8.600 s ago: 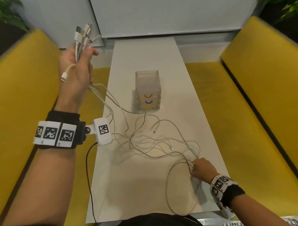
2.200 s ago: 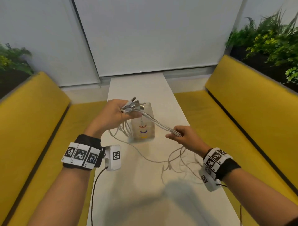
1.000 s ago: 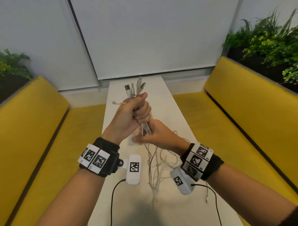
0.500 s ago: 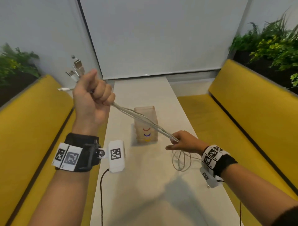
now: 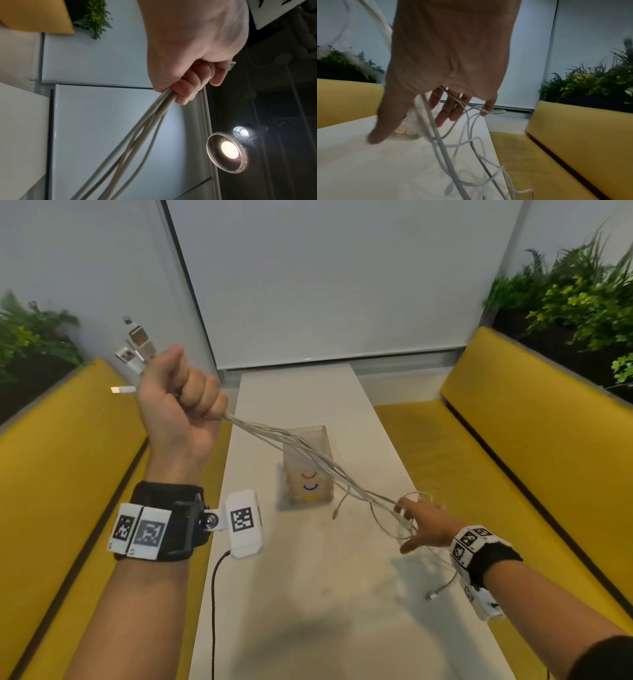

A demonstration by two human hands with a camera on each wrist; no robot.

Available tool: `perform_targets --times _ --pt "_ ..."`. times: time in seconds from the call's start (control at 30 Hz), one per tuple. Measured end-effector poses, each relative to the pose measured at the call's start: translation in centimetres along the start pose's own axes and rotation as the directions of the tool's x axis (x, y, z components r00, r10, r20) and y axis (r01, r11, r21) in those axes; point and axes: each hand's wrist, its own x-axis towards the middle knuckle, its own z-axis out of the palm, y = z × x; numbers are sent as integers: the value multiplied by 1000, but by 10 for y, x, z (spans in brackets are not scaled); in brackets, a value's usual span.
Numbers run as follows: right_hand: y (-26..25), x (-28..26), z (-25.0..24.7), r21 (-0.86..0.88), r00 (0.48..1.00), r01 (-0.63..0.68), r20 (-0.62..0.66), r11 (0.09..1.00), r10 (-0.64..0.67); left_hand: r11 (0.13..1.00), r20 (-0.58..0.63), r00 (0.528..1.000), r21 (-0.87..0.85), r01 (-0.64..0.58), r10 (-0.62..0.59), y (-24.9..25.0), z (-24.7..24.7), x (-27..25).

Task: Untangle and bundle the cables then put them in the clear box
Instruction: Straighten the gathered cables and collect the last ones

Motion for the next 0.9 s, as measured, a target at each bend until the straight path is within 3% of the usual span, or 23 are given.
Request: perform_targets --times 0.07,0.2,0.37,0.43,0.53,0.63,0.7,0.77,0.83,0.9 --pt "7 -5 0 75 998 -41 58 996 37 1000 -29 1000 29 1 0 2 -3 1" --pt "39 -14 7 24 961 -218 180 976 210 999 -75 996 29 -40 42 18 -13 7" --pt "58 -13 5 146 935 -353 93 924 342 998 -80 997 56 -17 22 14 -19 8" --pt "56 -11 -2 225 925 -377 143 898 352 997 -63 998 79 12 -7 7 -17 6" --pt "35 -10 -18 192 950 -249 238 949 201 994 0 998 93 61 -61 -9 -7 3" --pt "-15 -10 -43 367 982 4 177 930 -74 989 73 988 71 127 -133 -33 8 0" --pt "-61 -14 -60 521 965 198 43 830 -257 980 124 973 57 190 -196 -52 21 -3" --pt "-112 -24 -78 674 908 350 -74 650 -411 968 209 945 56 244 -251 -70 36 -8" --pt "-154 -37 -90 777 849 419 -152 469 -506 964 296 917 91 252 -267 -82 50 -15" --pt "-176 -42 -94 808 829 436 -189 397 -527 965 357 896 110 239 -263 -86 61 -20"
